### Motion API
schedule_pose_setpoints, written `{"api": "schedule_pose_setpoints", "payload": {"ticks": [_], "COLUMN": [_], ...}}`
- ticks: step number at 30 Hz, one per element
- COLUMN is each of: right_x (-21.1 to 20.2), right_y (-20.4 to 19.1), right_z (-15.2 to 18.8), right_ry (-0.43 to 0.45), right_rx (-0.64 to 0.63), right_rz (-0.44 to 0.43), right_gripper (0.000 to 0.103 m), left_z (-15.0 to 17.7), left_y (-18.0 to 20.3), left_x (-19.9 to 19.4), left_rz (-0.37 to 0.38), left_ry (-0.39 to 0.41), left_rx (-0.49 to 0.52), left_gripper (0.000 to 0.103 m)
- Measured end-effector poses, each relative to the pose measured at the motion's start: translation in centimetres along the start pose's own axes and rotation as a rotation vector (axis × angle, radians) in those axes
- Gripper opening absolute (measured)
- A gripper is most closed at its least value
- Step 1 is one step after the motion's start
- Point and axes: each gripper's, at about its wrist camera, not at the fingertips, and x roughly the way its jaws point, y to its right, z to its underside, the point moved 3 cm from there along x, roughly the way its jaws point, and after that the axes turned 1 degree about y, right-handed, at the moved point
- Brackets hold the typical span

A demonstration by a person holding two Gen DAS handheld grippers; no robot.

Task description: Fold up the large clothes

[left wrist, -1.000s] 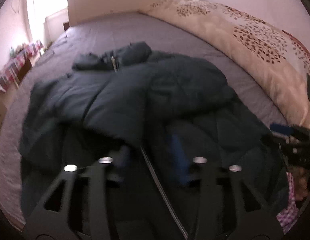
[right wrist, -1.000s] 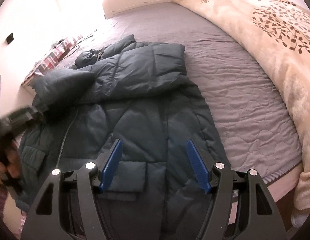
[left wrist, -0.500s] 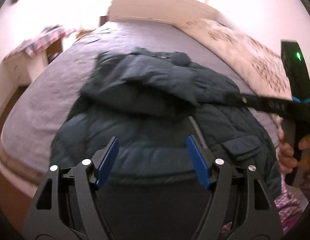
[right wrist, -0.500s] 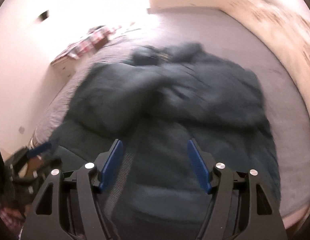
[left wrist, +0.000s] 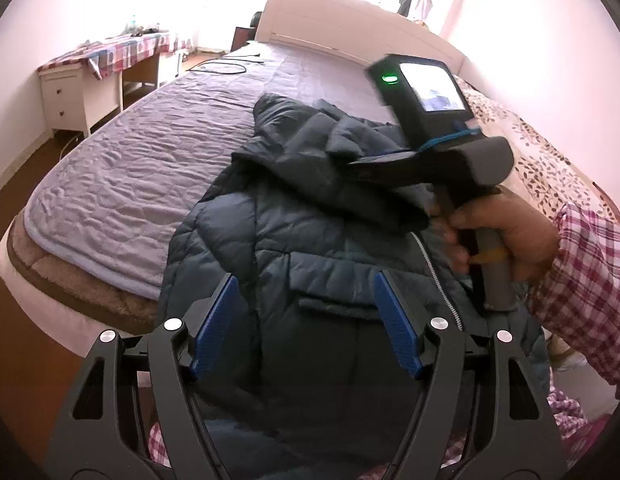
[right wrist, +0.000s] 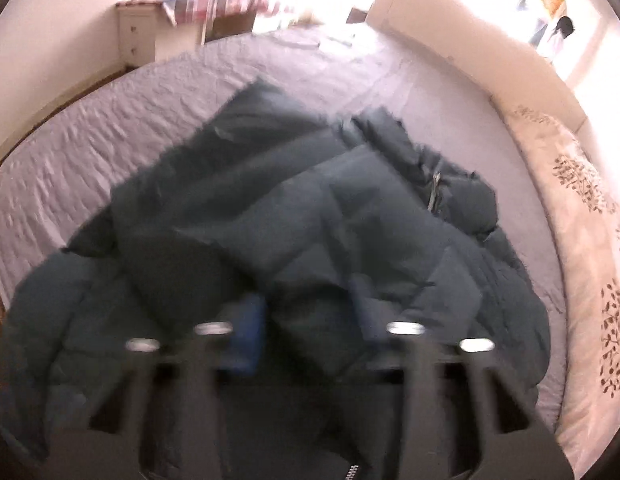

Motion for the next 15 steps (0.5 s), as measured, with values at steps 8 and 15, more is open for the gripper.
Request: {"api": "schedule_pose_setpoints", "payload": {"ticks": [8, 15], "right_x": [-7.1, -6.9], "right_y": [9.5, 15.9], "right_z": [5.2, 13.8], "right_ry": [0.106, 0.006], "right_rx": [0.409, 0.626], "right_rz": [-0.175, -0.094], "right_gripper": [0.008, 0.072], "left_z": [0.1, -0.2], "left_y": [-0.2, 1.7], "left_x": [0.4, 1.0], "left_rz": [0.017, 0.017], "left_ry": [0.001, -0.012], "left_rx": [-0.046, -0.021], "left_gripper": [0.069, 0.069]}}
